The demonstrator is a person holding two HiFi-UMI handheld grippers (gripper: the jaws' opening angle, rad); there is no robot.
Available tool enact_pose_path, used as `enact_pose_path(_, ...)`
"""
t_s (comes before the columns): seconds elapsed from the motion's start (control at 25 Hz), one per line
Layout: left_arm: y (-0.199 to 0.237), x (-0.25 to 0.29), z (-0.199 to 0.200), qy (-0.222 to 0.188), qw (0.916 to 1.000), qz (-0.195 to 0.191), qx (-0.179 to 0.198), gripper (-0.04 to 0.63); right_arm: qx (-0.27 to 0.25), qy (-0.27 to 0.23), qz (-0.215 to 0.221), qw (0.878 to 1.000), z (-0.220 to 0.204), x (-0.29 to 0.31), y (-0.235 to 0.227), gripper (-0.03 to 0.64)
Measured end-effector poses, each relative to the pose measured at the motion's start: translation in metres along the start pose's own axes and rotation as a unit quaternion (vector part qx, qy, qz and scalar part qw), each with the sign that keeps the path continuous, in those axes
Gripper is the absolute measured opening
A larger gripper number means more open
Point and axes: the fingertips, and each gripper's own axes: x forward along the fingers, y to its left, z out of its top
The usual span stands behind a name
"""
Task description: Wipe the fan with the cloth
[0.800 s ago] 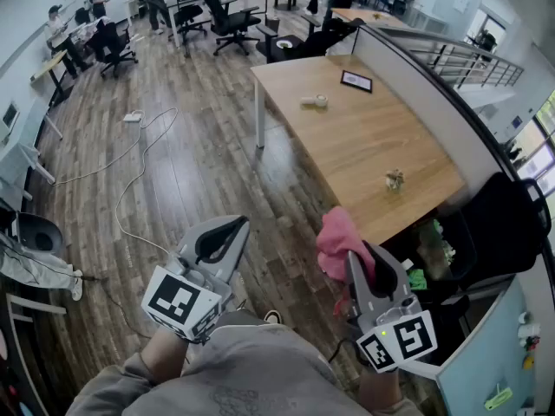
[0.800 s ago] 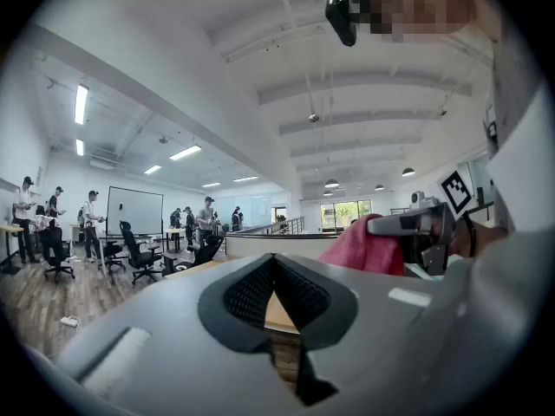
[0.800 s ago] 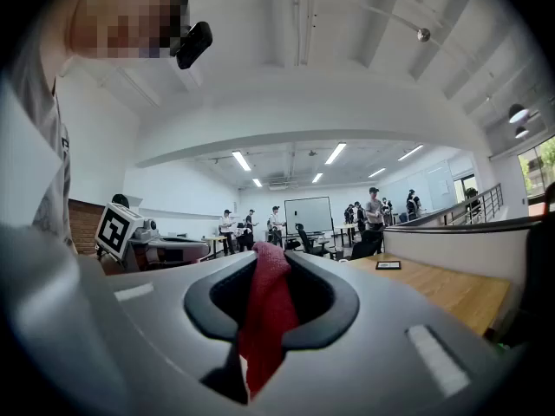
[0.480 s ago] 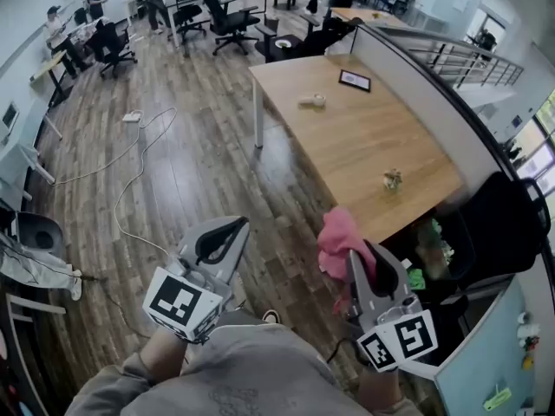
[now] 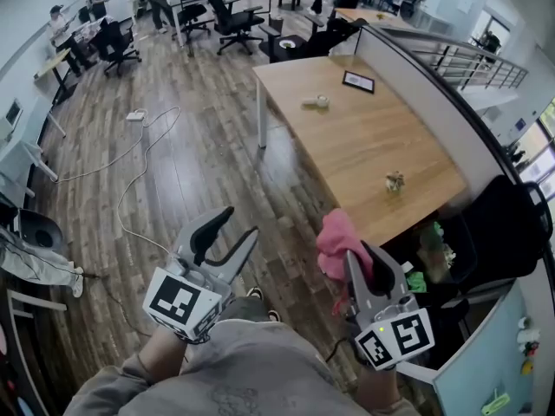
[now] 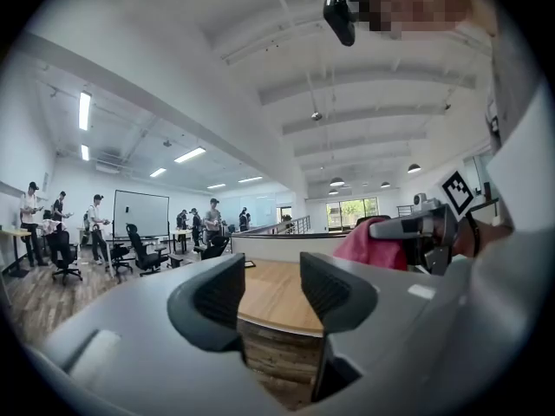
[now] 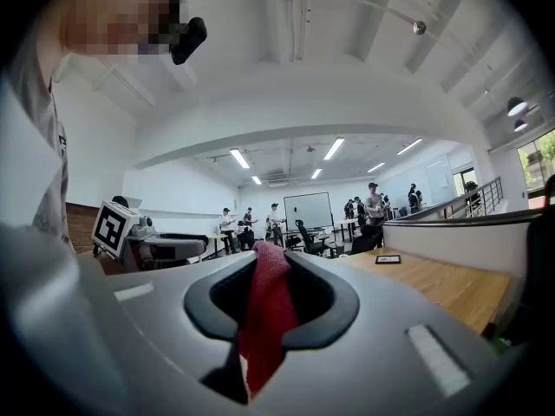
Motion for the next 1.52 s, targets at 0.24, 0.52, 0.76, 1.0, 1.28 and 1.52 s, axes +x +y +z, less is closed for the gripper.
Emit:
enact_pose_path(0.24,0.015,0.006,0.006,-0.009,0.9995,0.026,0.013,0.318,0.001,-0.001,-0.002,1.000,0.003,0.005,-0.007,0.071)
enact_pose_path(0.52,0.034,0.025,0.007,-0.019,0.9991,0.032,0.017,0.337,0.001,0.005,-0.008,1.000,-0.001,0.024,-0.023,0.071)
enact_pose_path(0.76,0.065,0.056,-0.002,-0.015,0.9990,0.037,0.021,0.341,-0.001,0.013,-0.010,1.000,-0.004,0.060,-0.041,0.071)
enact_pose_path(1.0,0.104,0.097,-0.011,-0.003,0.9994,0.030,0.017,0.341,0.002,0.026,-0.016,1.000,-0.007,0.113,-0.063,0.071)
enact_pose_path(1.28,0.166,0.158,-0.022,0.029,0.9995,0.016,0.001,0.341,0.010,0.041,-0.026,0.999,-0.008,0.201,-0.092,0.071)
enact_pose_path(1.52,0.240,0.214,-0.024,0.041,0.9991,-0.004,0.010,0.341,0.018,0.059,-0.046,0.997,-0.004,0.290,-0.117,0.071)
